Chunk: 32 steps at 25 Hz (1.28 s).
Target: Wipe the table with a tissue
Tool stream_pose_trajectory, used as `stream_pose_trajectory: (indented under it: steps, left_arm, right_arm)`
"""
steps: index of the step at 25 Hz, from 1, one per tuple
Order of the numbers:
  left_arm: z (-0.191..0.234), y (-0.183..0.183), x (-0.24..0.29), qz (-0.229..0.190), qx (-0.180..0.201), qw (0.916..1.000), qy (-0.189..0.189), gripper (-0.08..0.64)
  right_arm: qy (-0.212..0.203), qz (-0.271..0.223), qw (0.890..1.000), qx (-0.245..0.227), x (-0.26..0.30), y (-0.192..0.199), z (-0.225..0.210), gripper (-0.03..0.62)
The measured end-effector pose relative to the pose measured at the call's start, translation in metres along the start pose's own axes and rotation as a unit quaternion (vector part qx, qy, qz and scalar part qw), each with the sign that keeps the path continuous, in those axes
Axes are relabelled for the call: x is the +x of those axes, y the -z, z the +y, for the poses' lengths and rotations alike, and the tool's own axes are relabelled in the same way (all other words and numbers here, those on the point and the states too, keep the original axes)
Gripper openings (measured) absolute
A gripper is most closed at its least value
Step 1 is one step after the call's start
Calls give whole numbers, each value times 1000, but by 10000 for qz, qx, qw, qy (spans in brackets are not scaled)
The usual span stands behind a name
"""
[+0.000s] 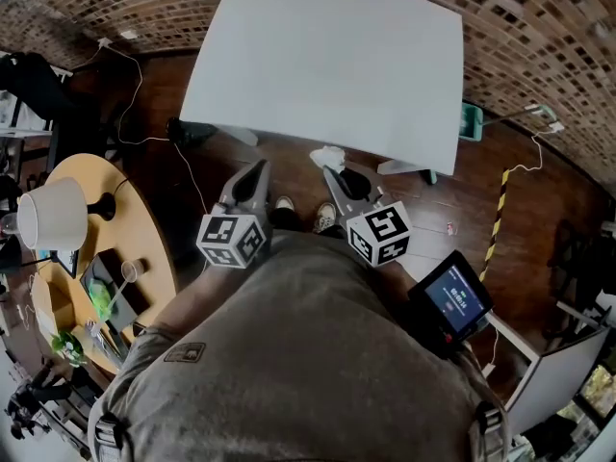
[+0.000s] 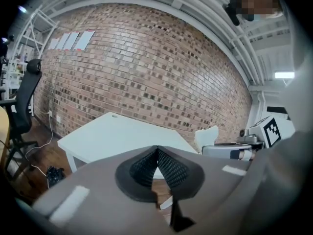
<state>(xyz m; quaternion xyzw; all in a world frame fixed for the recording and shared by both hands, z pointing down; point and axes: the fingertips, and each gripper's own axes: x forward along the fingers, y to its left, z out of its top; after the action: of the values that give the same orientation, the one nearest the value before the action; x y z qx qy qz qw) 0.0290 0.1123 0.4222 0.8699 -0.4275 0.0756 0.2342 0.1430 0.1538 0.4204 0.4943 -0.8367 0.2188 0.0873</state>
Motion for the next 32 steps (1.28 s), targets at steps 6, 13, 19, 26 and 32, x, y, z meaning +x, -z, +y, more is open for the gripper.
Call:
stream_pose_trajectory:
  steps: [6,13,19,26,32]
  left_arm:
    - [-11,-8,16,12,29,9997,251,2]
    - [-14,-16,20,63,88,9987,491,2]
    - [-7,-17,15,94,78,9985,525,2]
    - [0,-18,11,145,67,9983,563,2]
    - [-3,-19,20,156,14,9982,580,2]
  right_arm:
    - [318,-98,9994,112,-11,-7,-13,50]
    - [511,-136,9983,229,-10,-11,-9,49]
    - [544,-91,9982,248,-4,-9,-1,49]
    - [538,-8,9983,227,3,-8,7,49]
    - [569,20,9981,234,2,-9,-1,49]
